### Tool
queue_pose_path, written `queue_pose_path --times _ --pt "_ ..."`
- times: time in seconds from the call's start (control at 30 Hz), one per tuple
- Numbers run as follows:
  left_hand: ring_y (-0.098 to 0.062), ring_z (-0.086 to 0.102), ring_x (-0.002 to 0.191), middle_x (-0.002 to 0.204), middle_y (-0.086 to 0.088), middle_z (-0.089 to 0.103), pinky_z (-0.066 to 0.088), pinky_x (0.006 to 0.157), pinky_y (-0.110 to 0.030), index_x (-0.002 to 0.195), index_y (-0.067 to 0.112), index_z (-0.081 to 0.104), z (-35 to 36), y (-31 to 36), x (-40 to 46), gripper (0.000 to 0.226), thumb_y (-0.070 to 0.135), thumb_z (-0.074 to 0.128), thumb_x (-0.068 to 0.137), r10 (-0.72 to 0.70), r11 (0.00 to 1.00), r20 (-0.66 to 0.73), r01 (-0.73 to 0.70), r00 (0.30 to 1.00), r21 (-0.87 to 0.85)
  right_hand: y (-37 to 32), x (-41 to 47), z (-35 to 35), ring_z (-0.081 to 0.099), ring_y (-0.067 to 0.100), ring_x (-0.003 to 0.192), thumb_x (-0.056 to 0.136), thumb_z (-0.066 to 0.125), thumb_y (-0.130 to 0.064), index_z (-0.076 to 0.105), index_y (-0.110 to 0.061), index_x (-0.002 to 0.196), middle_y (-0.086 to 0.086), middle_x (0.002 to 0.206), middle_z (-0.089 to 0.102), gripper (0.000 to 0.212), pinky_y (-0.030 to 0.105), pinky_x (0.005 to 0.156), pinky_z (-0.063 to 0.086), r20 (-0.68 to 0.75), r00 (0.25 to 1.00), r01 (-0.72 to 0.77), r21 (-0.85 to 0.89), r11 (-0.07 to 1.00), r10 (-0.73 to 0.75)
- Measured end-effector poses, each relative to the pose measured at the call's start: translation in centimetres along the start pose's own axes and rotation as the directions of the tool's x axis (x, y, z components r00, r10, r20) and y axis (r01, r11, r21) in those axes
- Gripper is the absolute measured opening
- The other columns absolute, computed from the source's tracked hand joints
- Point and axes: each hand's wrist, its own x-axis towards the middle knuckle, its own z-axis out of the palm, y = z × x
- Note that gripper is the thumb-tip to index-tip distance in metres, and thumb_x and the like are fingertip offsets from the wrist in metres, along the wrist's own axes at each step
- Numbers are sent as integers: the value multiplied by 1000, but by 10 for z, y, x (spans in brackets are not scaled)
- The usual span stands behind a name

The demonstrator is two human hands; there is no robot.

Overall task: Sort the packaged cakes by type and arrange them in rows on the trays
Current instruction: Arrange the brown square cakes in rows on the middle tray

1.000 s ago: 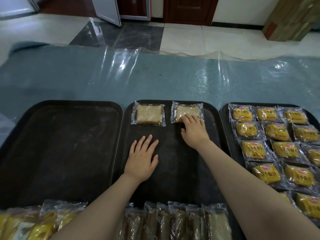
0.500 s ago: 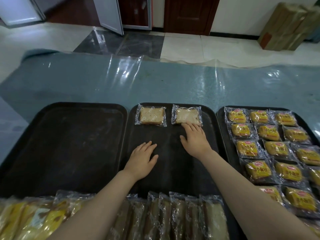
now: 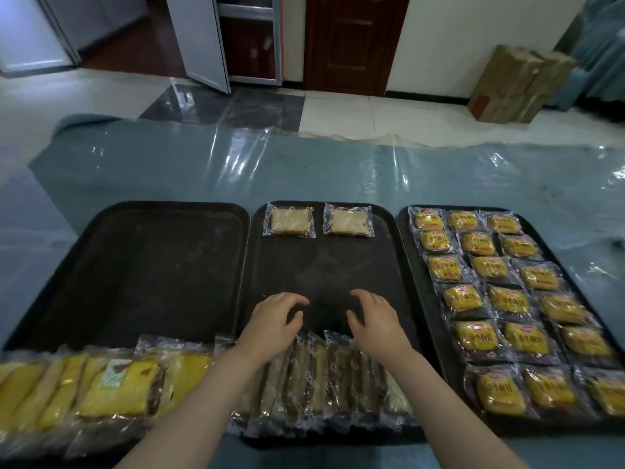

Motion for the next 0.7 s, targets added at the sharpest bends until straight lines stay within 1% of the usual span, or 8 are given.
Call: queue_pose_path --times 0.13,0.2,0.27,0.33,0.4,0.53,0.6,0.7 --pt "1 47 116 118 20 55 40 105 -29 121 30 62 5 4 -29 26 22 53 98 -13 999 20 14 1000 -43 8 -34 -1 42 16 136 99 53 -27 45 -22 144 -3 143 50 46 38 116 33 -29 999 -36 37 999 37" --pt "4 44 118 119 22 53 40 106 -27 120 32 61 10 7 -43 25 22 53 99 -6 997 23 8 1000 -71 16 -50 0 43 16 135 99 53 -21 45 -20 144 -2 142 50 46 39 115 36 -44 997 -54 67 996 57" --pt "6 39 123 124 24 48 34 110 -22 122 32 60 15 11 -55 26 21 52 99 11 997 24 -9 1000 -80 23 -64 1 41 16 136 97 52 -12 45 -19 144 -1 143 49 47 35 115 35 -67 994 -75 96 993 81" --pt "3 32 132 131 24 43 25 115 -22 127 32 59 20 12 -66 30 22 51 100 15 998 37 -13 999 -69 28 -78 1 38 15 137 97 50 -6 42 -18 145 -1 146 45 50 31 114 34 -89 987 -119 156 981 134" --pt "1 26 138 139 23 40 20 120 -26 133 33 55 25 11 -74 35 21 51 100 18 998 59 -15 998 -55 30 -90 5 36 17 140 99 48 -9 36 -16 149 1 150 40 52 31 114 33 -103 975 -171 217 961 197" --pt "8 12 138 147 26 29 6 117 -22 143 38 44 32 11 -87 45 25 49 101 37 999 122 -39 992 14 34 -110 19 38 22 140 99 54 -22 31 -11 151 5 152 39 58 35 113 36 -106 943 -274 294 916 316" --pt "1 9 145 153 25 25 2 116 -23 147 38 38 34 10 -91 48 29 48 101 45 996 138 -56 989 71 38 -116 27 44 23 135 99 55 -27 35 -10 149 6 147 45 56 36 110 40 -90 926 -322 312 894 365" --pt "-8 8 149 160 18 20 1 118 -26 151 36 33 36 8 -94 53 31 48 101 34 991 164 -55 986 124 42 -121 32 53 20 122 100 52 -34 48 -13 139 3 134 57 45 35 102 45 -103 929 -322 249 913 356"
